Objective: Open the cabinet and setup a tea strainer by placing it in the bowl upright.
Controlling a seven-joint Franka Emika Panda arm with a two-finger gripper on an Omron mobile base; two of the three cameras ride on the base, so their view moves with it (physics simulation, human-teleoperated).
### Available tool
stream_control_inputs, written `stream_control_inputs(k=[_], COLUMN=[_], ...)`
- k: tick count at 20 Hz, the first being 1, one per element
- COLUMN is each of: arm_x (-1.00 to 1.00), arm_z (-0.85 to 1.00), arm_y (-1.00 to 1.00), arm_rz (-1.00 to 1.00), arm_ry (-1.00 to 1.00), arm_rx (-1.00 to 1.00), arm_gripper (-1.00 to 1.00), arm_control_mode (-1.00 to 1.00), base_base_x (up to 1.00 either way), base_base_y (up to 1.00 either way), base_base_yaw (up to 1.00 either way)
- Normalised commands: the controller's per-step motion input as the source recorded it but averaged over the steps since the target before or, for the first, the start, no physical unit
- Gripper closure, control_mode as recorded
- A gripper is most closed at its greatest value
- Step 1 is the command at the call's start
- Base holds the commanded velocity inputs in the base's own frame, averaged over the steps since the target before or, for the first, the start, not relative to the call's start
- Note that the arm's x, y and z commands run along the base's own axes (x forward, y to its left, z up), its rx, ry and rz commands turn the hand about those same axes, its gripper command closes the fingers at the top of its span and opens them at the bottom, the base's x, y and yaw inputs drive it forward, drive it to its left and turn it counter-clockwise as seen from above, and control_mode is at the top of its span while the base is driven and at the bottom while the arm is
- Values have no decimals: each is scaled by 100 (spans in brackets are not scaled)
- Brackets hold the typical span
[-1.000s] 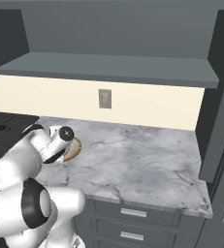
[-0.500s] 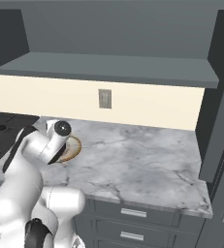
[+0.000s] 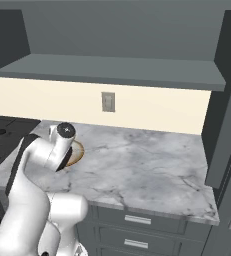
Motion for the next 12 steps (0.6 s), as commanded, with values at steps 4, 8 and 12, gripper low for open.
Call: stream_control_inputs(k=[4,8,12], arm_x=[-36,-16,-1], arm_z=[-7,-26,-4], arm_y=[-33,-46,-56], arm_rz=[-4,-5,-1], arm_ry=[6,9,-2], arm_rx=[-13,-14,-20], arm_gripper=[-100,-100,-100], arm_control_mode=[-100,-100,-100], base_base_x=[0,0,0], base_base_y=[0,0,0], base_base_yaw=[0,0,0])
